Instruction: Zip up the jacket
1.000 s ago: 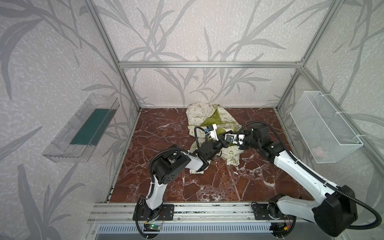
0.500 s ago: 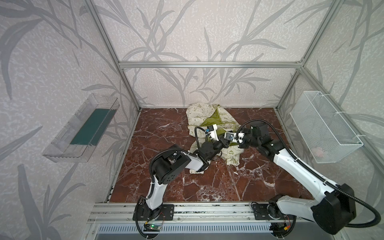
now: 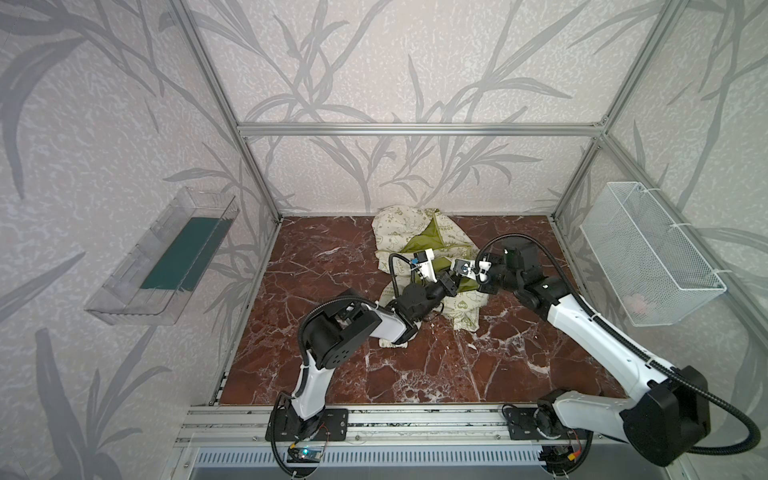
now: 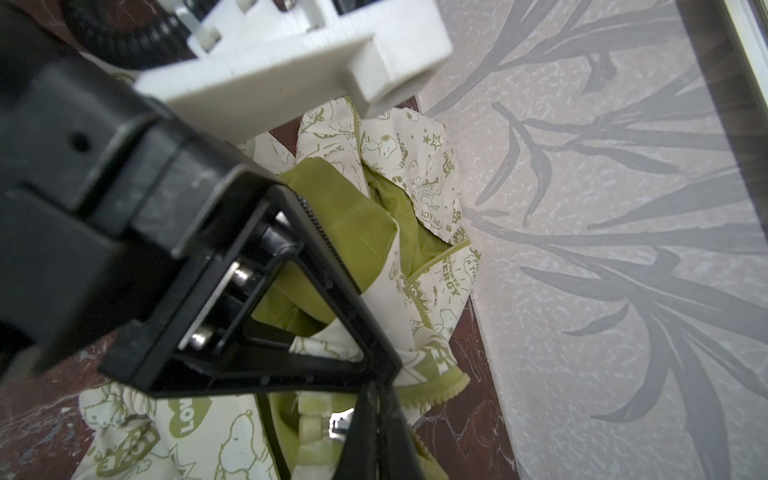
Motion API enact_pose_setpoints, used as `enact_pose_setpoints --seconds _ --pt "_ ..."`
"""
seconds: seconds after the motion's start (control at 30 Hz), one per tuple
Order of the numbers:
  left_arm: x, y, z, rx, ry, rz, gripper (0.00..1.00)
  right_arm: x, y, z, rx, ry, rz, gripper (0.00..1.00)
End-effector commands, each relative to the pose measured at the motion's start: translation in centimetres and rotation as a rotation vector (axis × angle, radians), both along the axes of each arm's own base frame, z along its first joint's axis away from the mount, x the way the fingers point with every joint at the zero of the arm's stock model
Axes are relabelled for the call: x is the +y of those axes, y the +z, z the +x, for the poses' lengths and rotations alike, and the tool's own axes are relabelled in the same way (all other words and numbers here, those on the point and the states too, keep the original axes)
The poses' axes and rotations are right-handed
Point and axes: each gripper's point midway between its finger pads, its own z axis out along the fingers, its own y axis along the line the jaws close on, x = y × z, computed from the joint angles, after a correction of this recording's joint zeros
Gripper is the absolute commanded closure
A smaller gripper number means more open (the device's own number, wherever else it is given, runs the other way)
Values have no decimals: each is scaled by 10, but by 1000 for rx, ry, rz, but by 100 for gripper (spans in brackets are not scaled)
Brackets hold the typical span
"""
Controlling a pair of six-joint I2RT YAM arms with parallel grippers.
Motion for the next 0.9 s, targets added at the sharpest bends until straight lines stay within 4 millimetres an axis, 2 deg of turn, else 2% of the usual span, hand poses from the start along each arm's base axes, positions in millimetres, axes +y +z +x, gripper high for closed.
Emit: enact_pose_setpoints --seconds 0.0,0.13,0.37,0.53,0.7,0.8,0.87 --pt "11 14 -2 -34 31 -10 100 2 20 13 -19 -36 78 100" --pt "15 17 -3 -48 45 2 100 1 27 20 -28 -76 124 100" --pt "24 20 -11 -52 51 9 100 1 64 34 -74 -155 314 100" --pt "39 29 -18 -56 82 54 100 7 86 26 -98 -126 415 100" --pt "44 33 -23 -5 73 159 100 8 93 23 -100 -118 459 100" --pt "46 25 -25 76 52 221 100 7 96 28 -114 -133 462 100" --pt "50 17 -25 143 50 270 100 6 107 30 -131 -146 504 100"
